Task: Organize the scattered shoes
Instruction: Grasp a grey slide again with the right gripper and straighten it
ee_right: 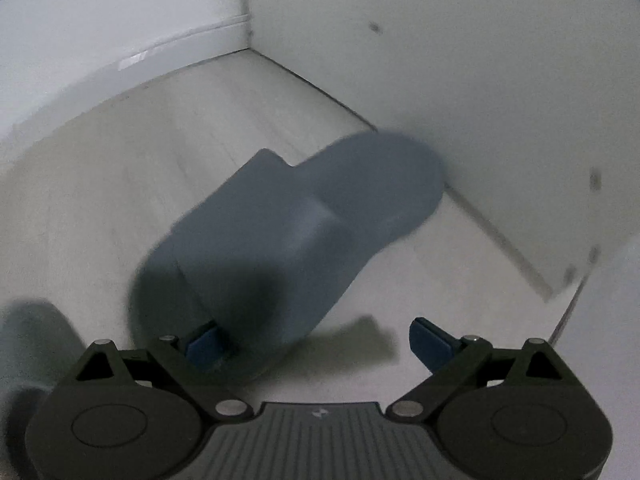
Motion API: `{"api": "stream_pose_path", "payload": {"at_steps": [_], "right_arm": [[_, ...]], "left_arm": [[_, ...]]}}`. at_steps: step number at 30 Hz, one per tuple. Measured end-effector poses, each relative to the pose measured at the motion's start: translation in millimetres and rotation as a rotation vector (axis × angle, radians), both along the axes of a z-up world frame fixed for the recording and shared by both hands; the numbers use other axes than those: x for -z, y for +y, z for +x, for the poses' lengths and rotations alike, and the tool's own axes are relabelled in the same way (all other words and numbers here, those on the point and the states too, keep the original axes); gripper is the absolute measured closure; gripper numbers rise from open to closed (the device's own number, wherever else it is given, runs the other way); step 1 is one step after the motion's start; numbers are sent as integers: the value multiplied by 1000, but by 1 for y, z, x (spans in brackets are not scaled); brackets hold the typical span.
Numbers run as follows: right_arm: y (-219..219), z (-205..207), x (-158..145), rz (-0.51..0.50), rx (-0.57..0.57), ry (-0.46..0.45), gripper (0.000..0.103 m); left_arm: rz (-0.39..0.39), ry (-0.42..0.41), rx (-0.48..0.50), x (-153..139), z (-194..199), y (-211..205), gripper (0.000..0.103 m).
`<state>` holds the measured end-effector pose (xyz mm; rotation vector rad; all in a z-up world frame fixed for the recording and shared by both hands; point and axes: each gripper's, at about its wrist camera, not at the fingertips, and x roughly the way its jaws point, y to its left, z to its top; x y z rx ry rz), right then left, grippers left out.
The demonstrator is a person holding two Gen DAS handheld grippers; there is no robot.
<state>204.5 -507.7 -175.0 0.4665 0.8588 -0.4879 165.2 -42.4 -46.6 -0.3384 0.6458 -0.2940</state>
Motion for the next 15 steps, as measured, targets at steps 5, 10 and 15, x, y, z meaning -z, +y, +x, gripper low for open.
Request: {"api": "stream_pose_path", "payload": {"at_steps": [5, 10, 15], "right_arm": [[-4, -1, -13, 97, 44, -176, 4], [-20, 28, -3, 162, 169, -195, 3], [-28, 50, 7, 175, 181, -166, 0]], "left_arm": [[4, 14, 3, 2, 3, 0, 2], [33, 25, 16, 5, 5, -5, 2], [38, 41, 13, 9, 8, -7, 2]]}}
